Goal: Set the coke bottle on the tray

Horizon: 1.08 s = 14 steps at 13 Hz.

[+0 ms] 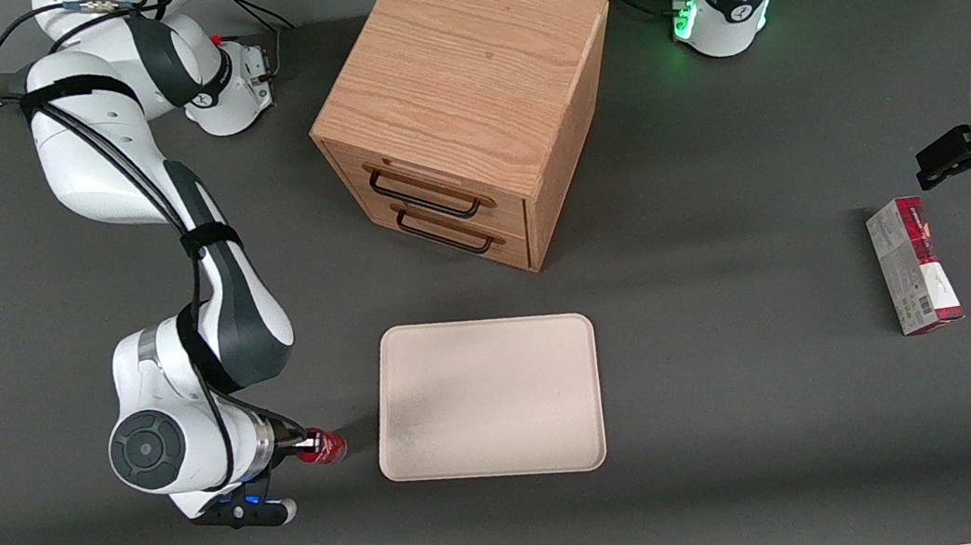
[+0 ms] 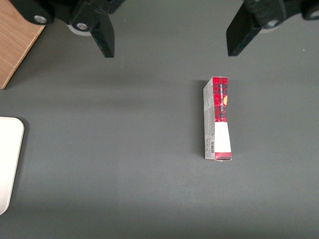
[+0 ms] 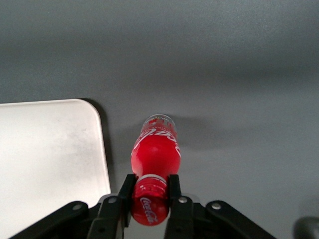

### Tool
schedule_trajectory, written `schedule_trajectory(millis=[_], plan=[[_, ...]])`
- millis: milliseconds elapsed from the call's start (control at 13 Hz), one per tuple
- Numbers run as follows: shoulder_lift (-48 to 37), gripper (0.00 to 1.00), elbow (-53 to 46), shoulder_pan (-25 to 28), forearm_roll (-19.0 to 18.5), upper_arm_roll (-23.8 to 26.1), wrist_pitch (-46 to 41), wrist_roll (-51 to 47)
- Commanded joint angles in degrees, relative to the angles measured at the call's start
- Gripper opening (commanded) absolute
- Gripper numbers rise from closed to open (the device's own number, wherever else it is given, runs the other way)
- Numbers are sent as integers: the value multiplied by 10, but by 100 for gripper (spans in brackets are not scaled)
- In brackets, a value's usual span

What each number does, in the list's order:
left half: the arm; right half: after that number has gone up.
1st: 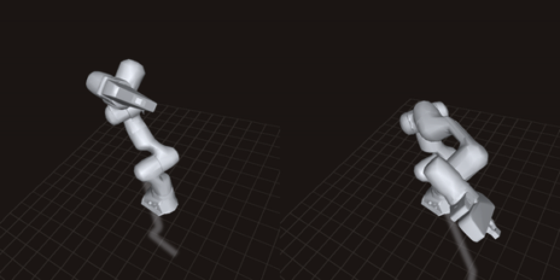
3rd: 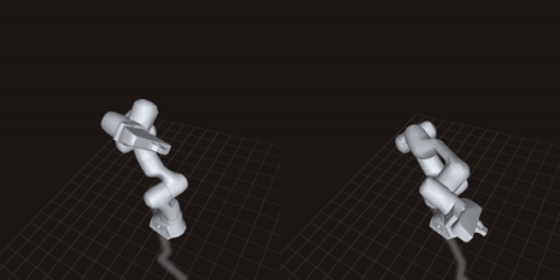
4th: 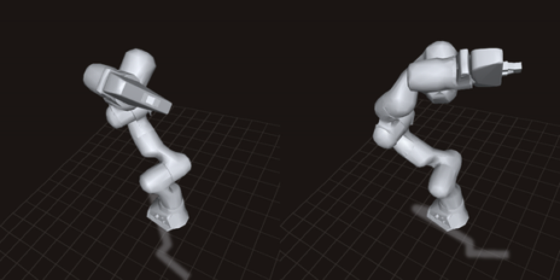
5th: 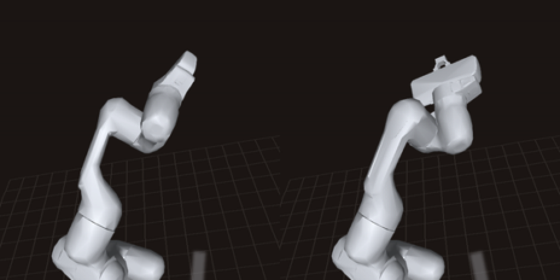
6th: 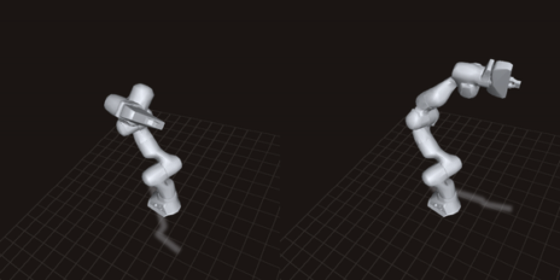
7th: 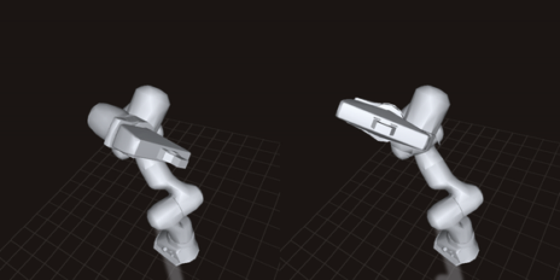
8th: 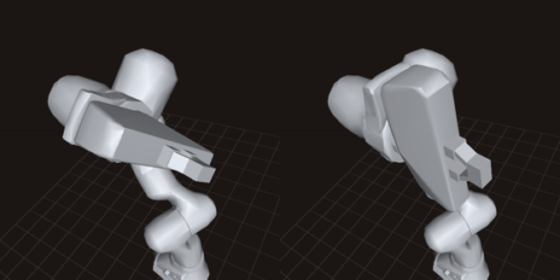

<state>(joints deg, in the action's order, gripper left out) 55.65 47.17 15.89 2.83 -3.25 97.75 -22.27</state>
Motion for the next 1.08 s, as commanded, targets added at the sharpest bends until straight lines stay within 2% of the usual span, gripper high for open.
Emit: schedule_trajectory(millis=[0, 231, 385, 538, 1000], plan=[[1, 0, -16, -2, -4, 11, -43, -15], [-47, 0, -17, -17, -3, 22, -135, -10], [-95, 0, -20, -42, -3, 53, -203, -8], [-143, 0, -20, -48, -3, 55, -259, -7], [-242, 0, -13, -47, -4, 49, -317, -6]])
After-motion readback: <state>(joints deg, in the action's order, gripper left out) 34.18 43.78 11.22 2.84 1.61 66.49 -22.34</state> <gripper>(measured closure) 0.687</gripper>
